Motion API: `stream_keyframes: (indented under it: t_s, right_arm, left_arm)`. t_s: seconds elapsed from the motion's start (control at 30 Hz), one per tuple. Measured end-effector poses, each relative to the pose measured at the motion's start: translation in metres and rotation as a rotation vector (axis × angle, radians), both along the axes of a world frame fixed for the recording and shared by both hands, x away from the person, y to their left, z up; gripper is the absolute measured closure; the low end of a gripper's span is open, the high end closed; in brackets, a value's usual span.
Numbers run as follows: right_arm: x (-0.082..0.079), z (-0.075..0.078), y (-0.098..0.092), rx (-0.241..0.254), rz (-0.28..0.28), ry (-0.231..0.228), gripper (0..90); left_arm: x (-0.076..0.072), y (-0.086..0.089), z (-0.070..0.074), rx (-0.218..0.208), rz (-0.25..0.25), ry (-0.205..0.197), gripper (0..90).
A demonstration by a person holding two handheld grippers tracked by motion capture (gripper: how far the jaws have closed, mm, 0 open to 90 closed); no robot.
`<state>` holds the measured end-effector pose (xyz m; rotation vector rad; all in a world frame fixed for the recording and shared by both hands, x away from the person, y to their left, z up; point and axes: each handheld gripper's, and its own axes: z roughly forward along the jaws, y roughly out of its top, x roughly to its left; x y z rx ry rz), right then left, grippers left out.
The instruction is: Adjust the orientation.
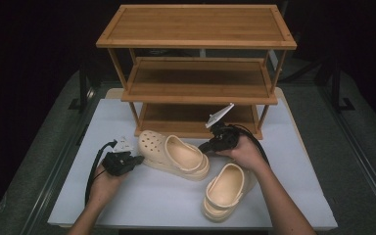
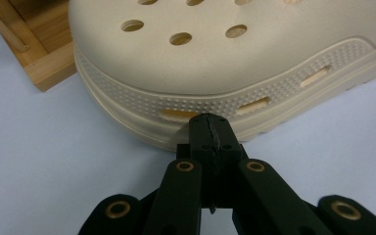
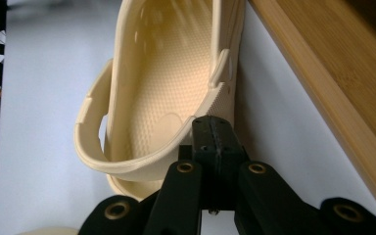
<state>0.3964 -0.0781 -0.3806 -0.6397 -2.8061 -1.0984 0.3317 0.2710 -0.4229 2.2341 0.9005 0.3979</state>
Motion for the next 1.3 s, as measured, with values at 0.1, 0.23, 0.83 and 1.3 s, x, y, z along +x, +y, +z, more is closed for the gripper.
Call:
stream_keyframes:
  t_s: [0.1,0.23,0.83,1.3]
  right_arm:
    - [-0.001,-0.001,0.000,0.012,0.010,0.011,90.0]
    - [-0.004,-0.001,0.001,0.017,0.037,0.020,90.0]
    - [-0.023,0.006,0.007,0.027,0.160,0.067,90.0]
    - [-0.025,0.006,0.005,0.035,0.197,0.077,90.0]
  left_arm:
    - [0.000,0.002,0.000,0.001,0.012,-0.004,90.0]
    - [0.001,0.004,0.000,-0.003,0.024,-0.011,90.0]
    - [0.022,-0.014,-0.001,-0.041,0.020,-0.015,90.0]
    - [0.044,-0.035,-0.004,-0.045,0.019,-0.022,90.0]
